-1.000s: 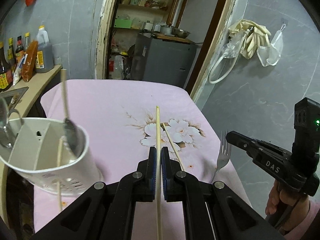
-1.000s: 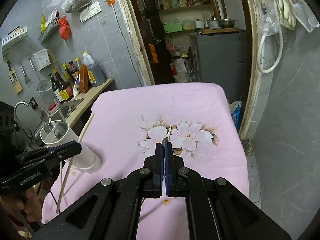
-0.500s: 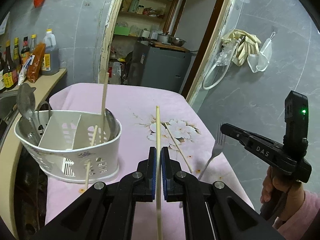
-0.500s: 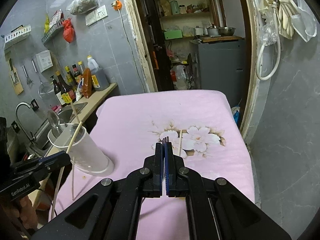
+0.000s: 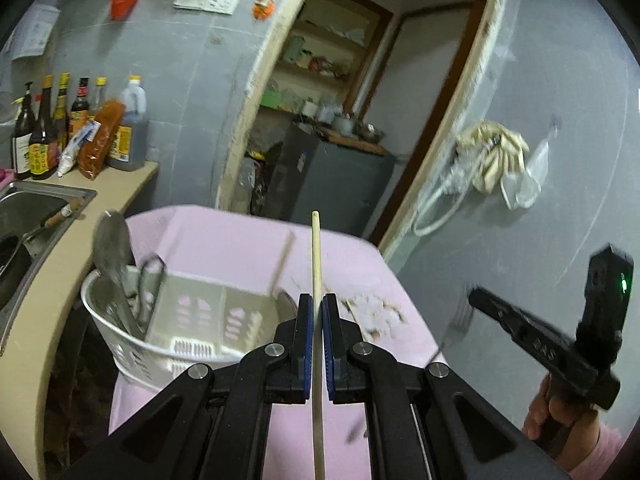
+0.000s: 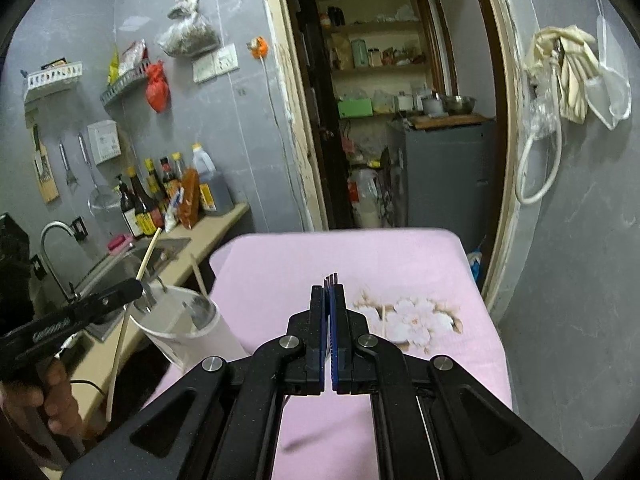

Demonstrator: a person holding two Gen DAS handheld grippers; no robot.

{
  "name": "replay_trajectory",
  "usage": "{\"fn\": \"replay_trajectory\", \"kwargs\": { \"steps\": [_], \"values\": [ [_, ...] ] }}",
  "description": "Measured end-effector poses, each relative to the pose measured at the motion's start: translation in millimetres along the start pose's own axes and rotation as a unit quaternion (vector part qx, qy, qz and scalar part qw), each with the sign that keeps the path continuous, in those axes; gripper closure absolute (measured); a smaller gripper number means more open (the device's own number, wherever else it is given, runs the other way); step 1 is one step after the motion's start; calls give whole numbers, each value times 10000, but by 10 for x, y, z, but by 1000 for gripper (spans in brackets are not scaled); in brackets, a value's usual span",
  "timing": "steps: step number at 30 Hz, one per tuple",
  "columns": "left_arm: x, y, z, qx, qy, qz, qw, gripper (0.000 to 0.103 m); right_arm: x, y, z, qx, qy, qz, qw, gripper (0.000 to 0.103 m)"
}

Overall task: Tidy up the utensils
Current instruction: 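Carry the chopstick over the white caddy with the left tool while the right tool follows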

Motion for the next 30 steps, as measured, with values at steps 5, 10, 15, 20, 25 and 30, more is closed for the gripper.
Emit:
{"fn": "replay_trajectory", "kwargs": {
  "steps": [5,10,15,20,25,30],
  "values": [
    [87,259,-298,234,-382,-33,9990,98,103,253,-265,131,-337,-149,9992,101],
    [131,442,-531,327,-606,-16,9976,98,167,526,-519,216,-640,-341,9971,101],
    [202,618,-738,417,-922,42,9949,98,206,788,-756,357,-997,-420,9935,101],
    [226,802,-928,556,-1256,125,9904,98,116,1094,-901,654,-1196,-272,9903,101],
    [207,1005,-1033,673,-1654,128,9839,98,18,1360,-915,923,-1282,-9,9874,101],
    [146,1150,-1027,636,-1962,179,9783,98,-107,1671,-813,1357,-1337,328,9811,101]
  ]
}}
Point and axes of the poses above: each gripper's, at about its wrist camera, not at the fingertips, and x roughly against the way its jaws point, y to its left, z to its underside, the point moved 3 cm from there along -x, roughly the way its jaws point, and after that the axes turned 3 degrees about y, right-handed, at the moved point
